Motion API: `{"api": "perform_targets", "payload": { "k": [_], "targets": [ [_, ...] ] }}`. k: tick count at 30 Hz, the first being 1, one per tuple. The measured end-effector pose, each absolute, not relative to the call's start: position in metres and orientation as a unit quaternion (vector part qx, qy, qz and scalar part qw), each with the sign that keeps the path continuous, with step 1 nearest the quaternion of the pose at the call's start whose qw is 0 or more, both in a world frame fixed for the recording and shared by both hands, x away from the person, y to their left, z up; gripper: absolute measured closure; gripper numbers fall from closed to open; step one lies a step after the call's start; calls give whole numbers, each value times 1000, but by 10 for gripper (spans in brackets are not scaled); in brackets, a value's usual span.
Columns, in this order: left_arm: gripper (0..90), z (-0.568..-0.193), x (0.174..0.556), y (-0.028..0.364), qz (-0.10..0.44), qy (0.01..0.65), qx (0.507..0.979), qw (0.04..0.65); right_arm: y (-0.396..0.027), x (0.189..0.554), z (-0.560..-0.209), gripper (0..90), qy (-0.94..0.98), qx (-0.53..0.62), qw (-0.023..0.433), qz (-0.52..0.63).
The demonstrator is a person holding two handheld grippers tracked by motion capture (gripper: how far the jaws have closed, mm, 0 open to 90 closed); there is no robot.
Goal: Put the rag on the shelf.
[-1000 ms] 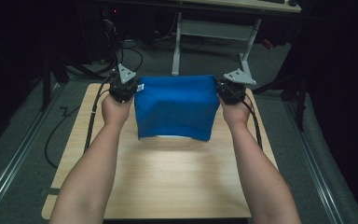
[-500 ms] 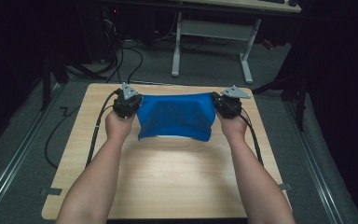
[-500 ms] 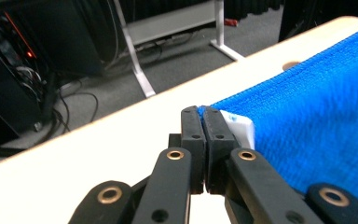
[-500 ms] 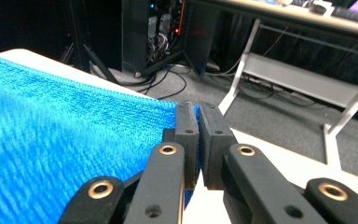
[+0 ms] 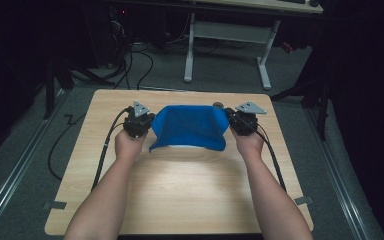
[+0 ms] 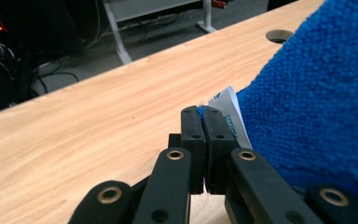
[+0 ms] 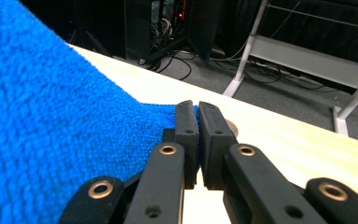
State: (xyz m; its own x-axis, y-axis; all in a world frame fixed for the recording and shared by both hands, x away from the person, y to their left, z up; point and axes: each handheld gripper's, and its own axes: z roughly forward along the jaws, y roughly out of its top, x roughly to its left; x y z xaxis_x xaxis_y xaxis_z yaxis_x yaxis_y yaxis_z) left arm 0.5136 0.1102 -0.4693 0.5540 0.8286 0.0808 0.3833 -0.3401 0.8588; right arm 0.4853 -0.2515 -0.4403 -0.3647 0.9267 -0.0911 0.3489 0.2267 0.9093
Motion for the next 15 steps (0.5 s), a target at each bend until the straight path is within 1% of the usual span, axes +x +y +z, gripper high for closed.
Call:
{"api": "perform_targets", "payload": {
  "k": [15],
  "targets": [
    [888,-494,511,112,237,401,787,403,-247,487,-469,873,724,459,313,409]
  ]
}}
